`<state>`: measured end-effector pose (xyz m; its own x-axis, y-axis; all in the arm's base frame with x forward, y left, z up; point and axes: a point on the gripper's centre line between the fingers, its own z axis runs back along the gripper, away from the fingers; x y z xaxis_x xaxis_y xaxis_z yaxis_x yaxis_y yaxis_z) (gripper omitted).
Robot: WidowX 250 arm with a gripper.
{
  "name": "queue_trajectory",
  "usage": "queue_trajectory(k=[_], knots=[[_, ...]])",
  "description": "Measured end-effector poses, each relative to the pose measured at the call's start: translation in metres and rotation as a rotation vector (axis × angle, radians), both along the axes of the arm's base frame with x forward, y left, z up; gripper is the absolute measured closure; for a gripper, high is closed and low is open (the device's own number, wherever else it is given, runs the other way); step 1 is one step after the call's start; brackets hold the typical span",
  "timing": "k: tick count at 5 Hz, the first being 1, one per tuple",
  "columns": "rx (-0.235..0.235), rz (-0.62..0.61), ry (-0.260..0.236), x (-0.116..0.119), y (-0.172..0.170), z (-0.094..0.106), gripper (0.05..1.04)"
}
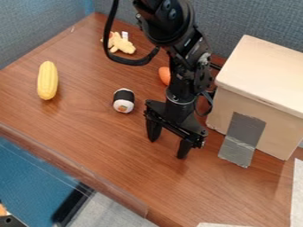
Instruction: Put the sushi on top of the drawer
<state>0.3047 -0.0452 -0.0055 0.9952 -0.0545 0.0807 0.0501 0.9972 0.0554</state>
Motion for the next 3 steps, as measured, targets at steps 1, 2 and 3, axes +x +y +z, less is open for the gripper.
queue_trajectory(k=[1, 2, 3], knots=[[-0.006, 0.004, 0.006, -0.001, -0.001, 0.0, 0.083], [-0.065, 0.071, -0.007, -0.005, 0.023, 0.02, 0.084], [-0.108, 0.123, -0.082, -0.003, 0.041, 0.055, 0.084]])
